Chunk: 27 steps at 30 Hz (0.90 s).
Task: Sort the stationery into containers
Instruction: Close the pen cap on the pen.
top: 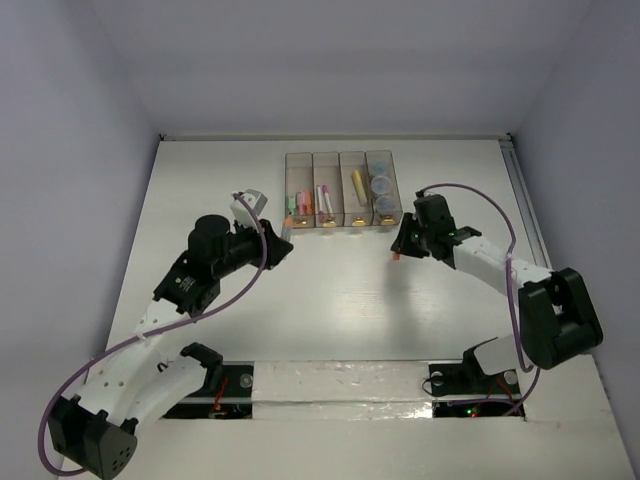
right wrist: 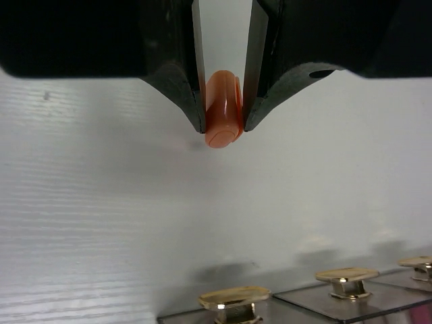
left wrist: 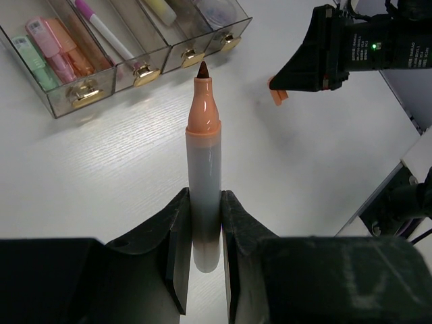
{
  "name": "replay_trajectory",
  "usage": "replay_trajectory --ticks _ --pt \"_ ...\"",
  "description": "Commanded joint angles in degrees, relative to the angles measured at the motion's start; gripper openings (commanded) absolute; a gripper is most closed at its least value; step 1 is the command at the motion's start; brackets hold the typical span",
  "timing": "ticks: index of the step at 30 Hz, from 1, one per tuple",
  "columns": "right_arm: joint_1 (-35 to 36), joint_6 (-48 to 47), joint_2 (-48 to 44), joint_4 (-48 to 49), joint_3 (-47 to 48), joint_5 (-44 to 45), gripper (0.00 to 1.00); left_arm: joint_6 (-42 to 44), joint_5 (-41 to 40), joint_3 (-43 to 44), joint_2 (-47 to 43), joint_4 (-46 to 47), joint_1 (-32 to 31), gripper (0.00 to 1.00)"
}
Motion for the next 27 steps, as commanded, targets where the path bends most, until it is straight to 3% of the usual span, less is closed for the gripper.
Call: replay_trajectory --ticks 1,6,10,17,27 --pt "-0.16 1.81 2.52 7.23 -0.33 -4.66 0.07 0.57 1.29 1.11 0.39 2.12 -0.17 0.00" --pt "-0.16 6.29 3.06 19.66 -5.07 -15.10 0.08 0.48 1.28 1.11 1.35 1.95 -0.17 0.00" --pt "-0.16 12.68 1.48 28.39 -7.71 -19.86 0.03 0.48 3.30 1.11 1.88 2.74 -0.17 0.00" --pt "0.36 24.30 -4.15 44.91 -9.21 -22.24 0.01 0.39 6.82 0.67 3.64 3.97 -0.17 0.00" --pt "5.72 27.83 -3.63 59.49 -5.87 -17.59 0.01 -1.36 9.46 0.40 6.89 6.16 -0.70 0.00"
